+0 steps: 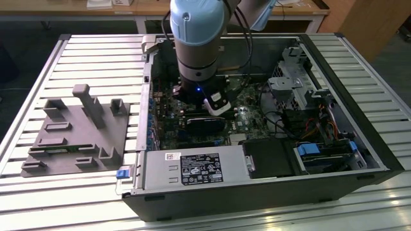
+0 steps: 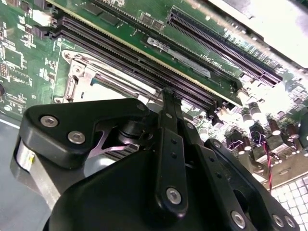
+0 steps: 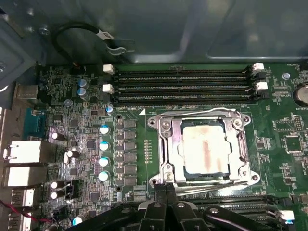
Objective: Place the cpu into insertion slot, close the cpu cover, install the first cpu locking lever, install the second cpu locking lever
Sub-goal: 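Install the second cpu locking lever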
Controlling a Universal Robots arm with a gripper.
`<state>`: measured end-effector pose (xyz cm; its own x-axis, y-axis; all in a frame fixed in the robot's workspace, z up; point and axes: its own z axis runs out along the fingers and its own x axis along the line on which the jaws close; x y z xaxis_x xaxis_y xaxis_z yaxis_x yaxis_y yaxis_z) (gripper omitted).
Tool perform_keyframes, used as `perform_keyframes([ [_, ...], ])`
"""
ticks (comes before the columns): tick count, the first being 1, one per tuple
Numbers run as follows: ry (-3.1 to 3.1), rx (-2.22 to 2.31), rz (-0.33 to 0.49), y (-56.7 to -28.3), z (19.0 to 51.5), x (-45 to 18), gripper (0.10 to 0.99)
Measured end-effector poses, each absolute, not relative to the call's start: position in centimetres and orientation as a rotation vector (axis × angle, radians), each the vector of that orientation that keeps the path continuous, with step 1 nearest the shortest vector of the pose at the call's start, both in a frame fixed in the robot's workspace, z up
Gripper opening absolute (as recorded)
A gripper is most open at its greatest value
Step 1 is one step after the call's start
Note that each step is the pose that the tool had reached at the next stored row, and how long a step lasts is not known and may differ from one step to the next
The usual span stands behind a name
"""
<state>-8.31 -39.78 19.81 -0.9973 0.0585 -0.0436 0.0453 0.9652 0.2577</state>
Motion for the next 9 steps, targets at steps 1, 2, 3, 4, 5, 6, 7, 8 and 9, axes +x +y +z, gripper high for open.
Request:
perform_keyframes([
  [1,3.063,0.08,0.407,-39.78,19.76,-8.33,0.106],
  [2,3.062,0.08,0.413,-39.78,19.7,-8.36,0.106],
  [3,3.062,0.08,0.416,-39.78,19.65,-8.39,0.106],
  [4,3.062,0.08,0.418,-39.78,19.6,-8.42,0.106],
  [5,3.062,0.08,0.419,-39.78,19.56,-8.48,0.106],
  [6,3.062,0.079,0.42,-39.79,19.51,-8.53,0.106],
  [7,3.061,0.079,0.422,-39.79,19.46,-8.58,0.106],
  [8,3.061,0.079,0.423,-39.79,19.41,-8.63,0.106],
  [9,3.061,0.079,0.425,-39.79,19.36,-8.68,0.106],
])
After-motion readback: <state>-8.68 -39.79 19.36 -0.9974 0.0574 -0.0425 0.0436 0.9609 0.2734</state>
